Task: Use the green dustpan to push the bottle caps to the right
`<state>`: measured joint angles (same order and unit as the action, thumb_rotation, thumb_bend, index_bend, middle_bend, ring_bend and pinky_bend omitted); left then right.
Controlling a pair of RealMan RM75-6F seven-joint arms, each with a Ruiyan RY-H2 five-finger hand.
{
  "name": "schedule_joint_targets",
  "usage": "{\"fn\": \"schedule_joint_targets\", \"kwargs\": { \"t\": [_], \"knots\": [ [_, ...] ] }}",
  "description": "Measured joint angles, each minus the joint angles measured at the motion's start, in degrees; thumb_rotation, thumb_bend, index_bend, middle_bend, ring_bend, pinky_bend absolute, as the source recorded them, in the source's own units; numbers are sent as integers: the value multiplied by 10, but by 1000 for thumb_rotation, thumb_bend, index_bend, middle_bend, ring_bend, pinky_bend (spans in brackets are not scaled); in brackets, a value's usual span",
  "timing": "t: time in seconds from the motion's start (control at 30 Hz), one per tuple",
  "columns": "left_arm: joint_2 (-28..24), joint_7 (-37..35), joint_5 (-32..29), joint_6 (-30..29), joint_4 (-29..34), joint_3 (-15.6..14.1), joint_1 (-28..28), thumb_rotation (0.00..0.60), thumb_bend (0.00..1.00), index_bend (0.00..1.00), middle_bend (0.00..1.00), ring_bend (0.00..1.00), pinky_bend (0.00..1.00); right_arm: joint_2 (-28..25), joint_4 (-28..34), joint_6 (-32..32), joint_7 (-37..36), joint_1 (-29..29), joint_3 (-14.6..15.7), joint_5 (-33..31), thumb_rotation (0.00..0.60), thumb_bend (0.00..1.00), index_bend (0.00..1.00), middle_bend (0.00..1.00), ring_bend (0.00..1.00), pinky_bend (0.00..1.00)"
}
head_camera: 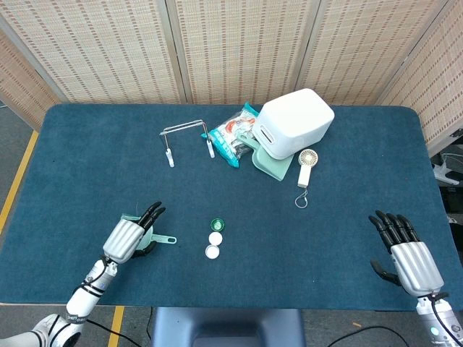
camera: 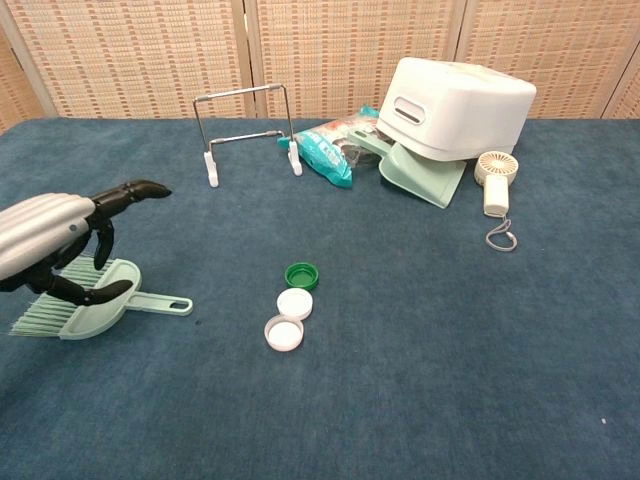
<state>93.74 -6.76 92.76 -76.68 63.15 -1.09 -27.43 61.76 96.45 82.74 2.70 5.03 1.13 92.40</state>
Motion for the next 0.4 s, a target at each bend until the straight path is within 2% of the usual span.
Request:
{"fn": "schedule_joint_targets", "kwargs": {
  "t": [0.03,0.07,0.1,0.23,0.3,0.4],
  "knots": [
    [-13,-1,-1,-5,19,1,3,600,323,0,0,118,400,0,0,1,2,-1,0,-1,600,234,0,0,0,0],
    [-28,-3,-3,-11,41,1,8,600,325,0,0,40,318,0,1,2,4,-1,-1,-1,600,234,0,0,0,0],
    [-51,-4,-6,-22,75,1,16,600,328,0,0,9,267,1,1,3,8,-2,-1,-3,600,234,0,0,0,0],
    [-149,9,-19,-83,195,1,62,600,334,0,0,0,113,5,3,5,23,-4,-3,-7,600,234,0,0,0,0],
    [-204,32,-30,-122,253,3,92,600,335,0,0,0,97,6,5,4,30,-4,-3,-9,600,234,0,0,0,0],
    [-255,65,-47,-157,302,5,119,600,337,0,0,0,83,9,10,3,40,-4,-3,-9,600,233,0,0,0,0]
  ]
}}
